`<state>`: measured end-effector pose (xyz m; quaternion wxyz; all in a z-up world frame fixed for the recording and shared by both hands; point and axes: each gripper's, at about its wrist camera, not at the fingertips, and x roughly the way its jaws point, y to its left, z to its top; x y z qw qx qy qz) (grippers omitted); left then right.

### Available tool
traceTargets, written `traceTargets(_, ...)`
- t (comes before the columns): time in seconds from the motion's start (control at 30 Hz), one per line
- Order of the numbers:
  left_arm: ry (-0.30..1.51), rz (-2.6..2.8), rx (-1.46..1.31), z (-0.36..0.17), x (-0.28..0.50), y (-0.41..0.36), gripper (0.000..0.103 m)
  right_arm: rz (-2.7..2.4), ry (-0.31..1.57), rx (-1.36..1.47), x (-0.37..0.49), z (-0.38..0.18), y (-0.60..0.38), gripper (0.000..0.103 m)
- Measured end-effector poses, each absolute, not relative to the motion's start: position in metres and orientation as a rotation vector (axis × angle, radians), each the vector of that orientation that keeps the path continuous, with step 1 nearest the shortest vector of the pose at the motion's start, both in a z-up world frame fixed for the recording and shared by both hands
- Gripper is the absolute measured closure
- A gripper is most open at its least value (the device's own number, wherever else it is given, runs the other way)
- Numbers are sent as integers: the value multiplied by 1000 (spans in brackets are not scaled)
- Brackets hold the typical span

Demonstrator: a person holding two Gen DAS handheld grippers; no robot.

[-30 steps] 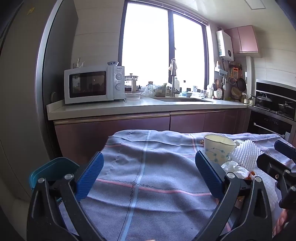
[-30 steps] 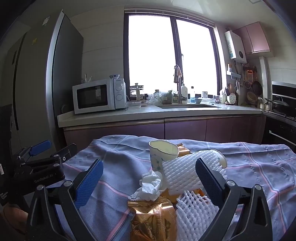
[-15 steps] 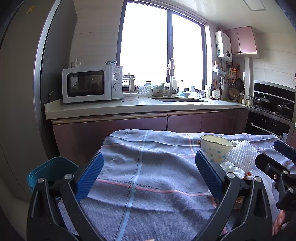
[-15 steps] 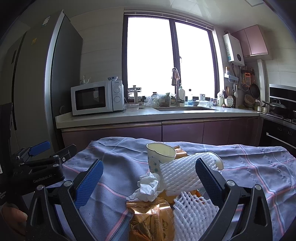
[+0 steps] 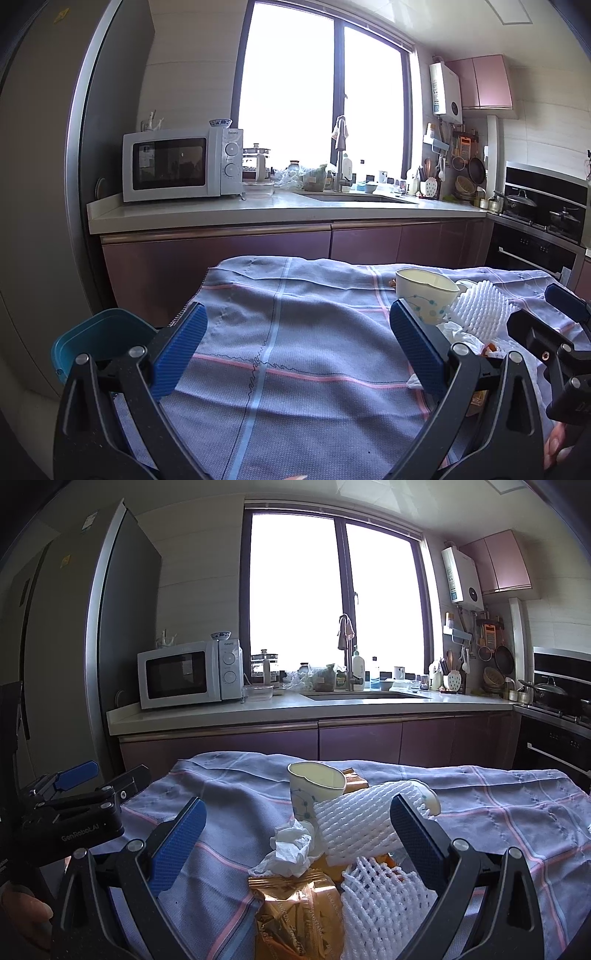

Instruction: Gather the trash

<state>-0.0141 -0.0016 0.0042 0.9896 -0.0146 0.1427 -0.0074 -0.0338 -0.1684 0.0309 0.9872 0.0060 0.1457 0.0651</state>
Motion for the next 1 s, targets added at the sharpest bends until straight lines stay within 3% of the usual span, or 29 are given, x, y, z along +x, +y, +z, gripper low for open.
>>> traceTargets(1.0, 213, -5, -19, 16, -22, -5, 6, 101, 224, 13, -44, 41, -176, 7)
